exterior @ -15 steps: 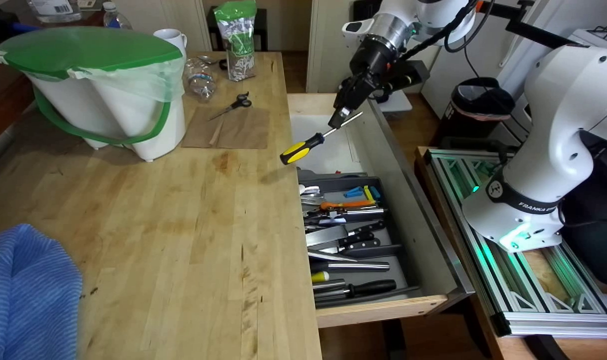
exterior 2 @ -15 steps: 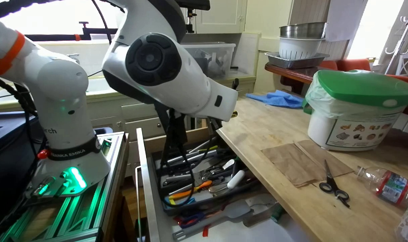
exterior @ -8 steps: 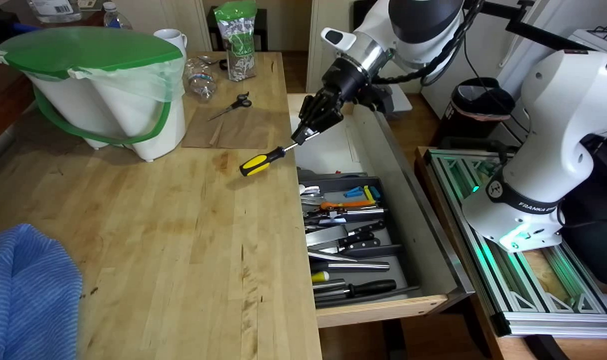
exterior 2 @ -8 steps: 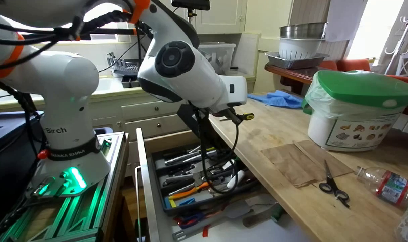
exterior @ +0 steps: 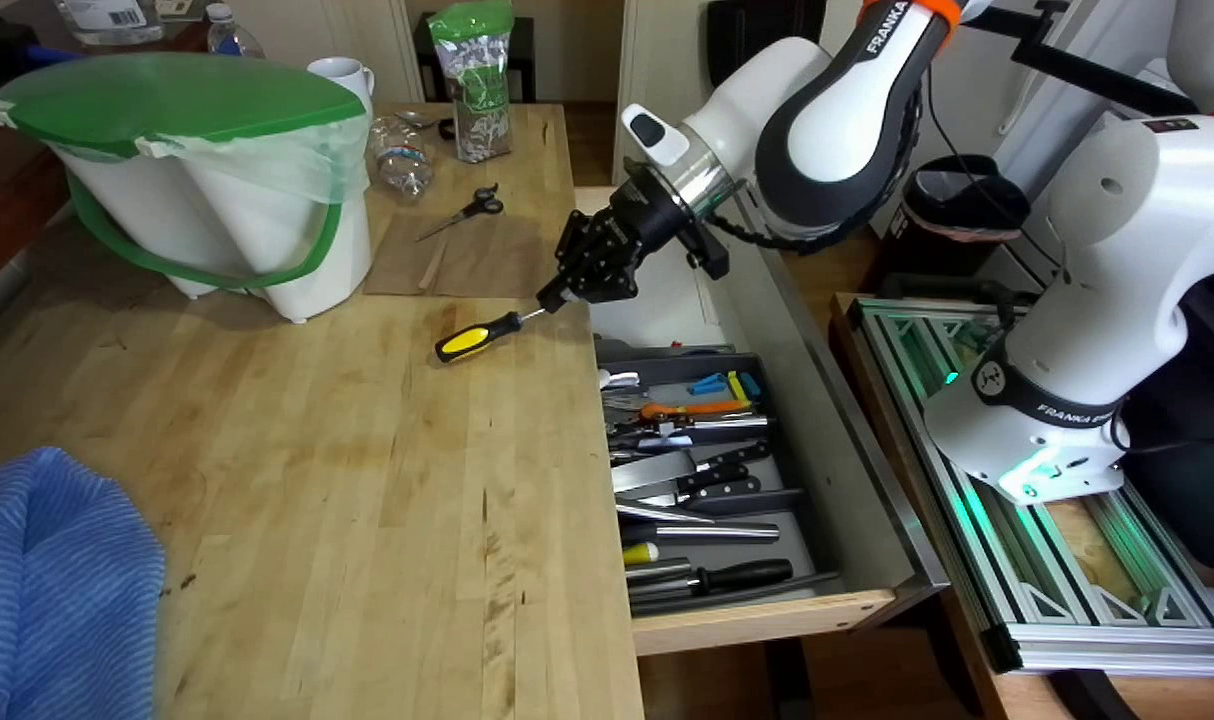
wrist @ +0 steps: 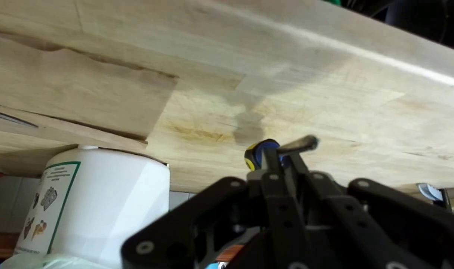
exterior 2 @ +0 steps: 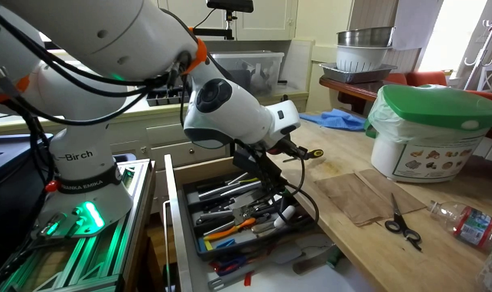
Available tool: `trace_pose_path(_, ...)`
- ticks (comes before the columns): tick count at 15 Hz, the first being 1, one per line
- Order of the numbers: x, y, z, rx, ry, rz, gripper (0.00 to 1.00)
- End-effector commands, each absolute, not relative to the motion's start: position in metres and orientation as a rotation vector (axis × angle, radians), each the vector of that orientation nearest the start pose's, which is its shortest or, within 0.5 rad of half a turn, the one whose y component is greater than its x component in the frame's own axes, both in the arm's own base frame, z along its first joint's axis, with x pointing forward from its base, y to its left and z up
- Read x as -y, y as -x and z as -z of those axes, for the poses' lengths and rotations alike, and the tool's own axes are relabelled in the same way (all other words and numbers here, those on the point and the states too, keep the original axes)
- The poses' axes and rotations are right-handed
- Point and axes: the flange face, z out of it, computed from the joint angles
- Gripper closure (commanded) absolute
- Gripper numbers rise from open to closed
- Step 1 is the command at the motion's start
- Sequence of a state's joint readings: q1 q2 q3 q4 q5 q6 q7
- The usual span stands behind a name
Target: Take the screwdriver out of the drawer
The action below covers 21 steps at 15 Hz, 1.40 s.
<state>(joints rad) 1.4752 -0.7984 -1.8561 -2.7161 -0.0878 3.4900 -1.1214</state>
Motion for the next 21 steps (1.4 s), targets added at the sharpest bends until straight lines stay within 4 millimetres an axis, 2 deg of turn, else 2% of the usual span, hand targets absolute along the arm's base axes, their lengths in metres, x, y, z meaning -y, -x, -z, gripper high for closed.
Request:
trace_pose_path(1,0.116,-0.44,-0.219,0.764,2.632,1.318,0.98)
trace_pose_path(8,0.117,-0.465,-0.202,0.895,2.649,1.356,0.98)
trace_pose_path(9,0.117,-0.468,-0.202,0.926,2.65,1.37,0.67)
trace_pose_path(11,0.114,-0.472,-0.208,0.968,2.642,1.391,0.6)
trace_pose_path(13,0.108,-0.47,-0.216,0.97,2.635,1.397,0.44)
trace_pose_path(15,0.099,-0.458,-0.225,0.896,2.662,1.36,0.29)
trace_pose_path(19,0.078,-0.423,-0.245,0.713,2.756,1.196,0.0)
trace_pose_path(21,0.075,-0.409,-0.256,0.64,2.83,1.129,0.0)
